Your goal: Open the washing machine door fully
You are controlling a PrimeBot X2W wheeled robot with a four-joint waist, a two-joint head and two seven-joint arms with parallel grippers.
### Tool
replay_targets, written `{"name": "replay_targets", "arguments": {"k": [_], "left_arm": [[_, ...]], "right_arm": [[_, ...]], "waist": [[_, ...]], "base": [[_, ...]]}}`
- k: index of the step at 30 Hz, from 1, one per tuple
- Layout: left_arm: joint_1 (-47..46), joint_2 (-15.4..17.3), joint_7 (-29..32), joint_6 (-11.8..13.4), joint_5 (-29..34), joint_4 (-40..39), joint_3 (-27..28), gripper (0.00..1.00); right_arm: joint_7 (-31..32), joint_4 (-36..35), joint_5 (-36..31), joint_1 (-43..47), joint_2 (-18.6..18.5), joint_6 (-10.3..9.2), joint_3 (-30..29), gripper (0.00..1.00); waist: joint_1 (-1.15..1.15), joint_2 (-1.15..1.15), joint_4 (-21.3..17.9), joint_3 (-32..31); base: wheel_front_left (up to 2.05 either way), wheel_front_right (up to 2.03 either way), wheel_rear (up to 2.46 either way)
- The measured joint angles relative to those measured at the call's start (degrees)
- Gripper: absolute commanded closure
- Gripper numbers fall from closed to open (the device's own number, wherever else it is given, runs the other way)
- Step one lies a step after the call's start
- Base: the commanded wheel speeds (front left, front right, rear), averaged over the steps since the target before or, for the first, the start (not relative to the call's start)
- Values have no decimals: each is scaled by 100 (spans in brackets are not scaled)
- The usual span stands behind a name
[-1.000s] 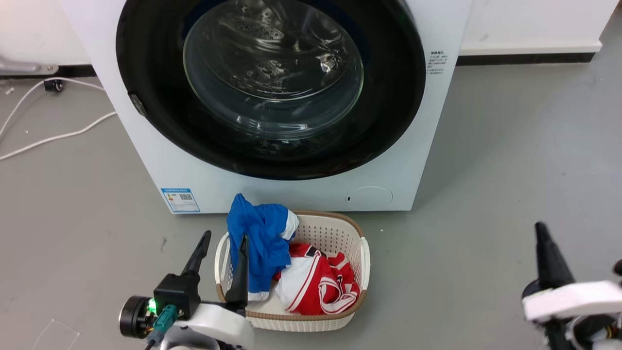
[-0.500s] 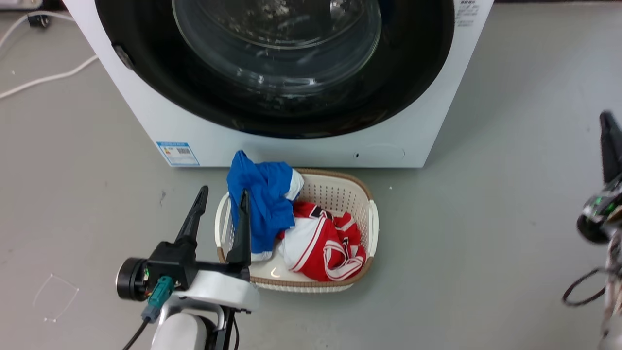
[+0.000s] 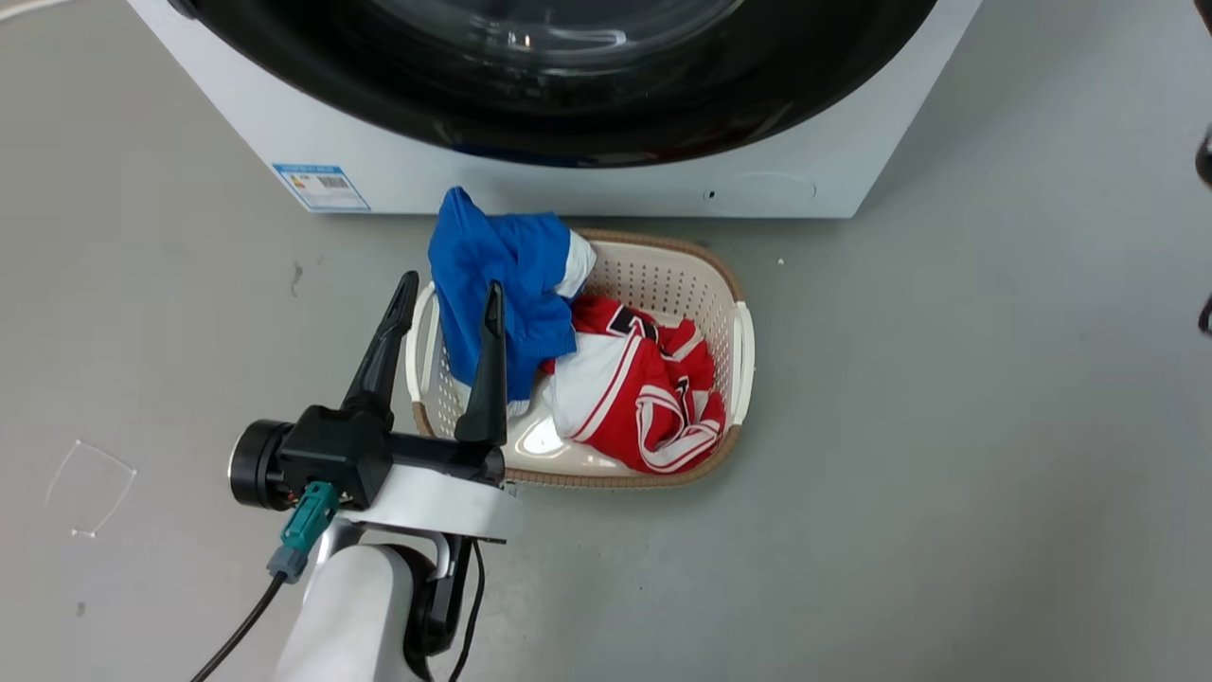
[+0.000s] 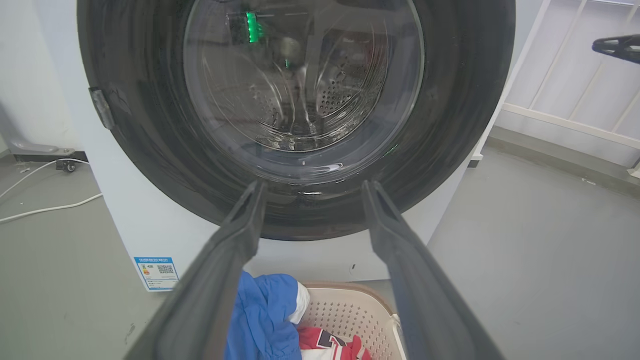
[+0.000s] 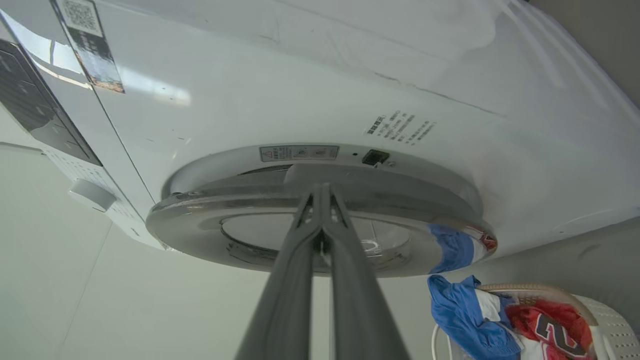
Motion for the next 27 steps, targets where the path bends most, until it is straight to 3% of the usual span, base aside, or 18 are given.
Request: {"name": "replay_targets", "arguments": {"k": [13,27], "left_arm": [[-357,-1,0,-9,43,-119,-136,0],[-523,0,0,4,123,-152,-198,0]], "right_arm": [[165,998,-1061,-1573,222,0,552,100],[398,1457,-1373,-2317,327,-8,635,100]], "waist": [[0,0,124,564],[0,0,253,949]], "base": [[0,0,0],[0,0,0]]}}
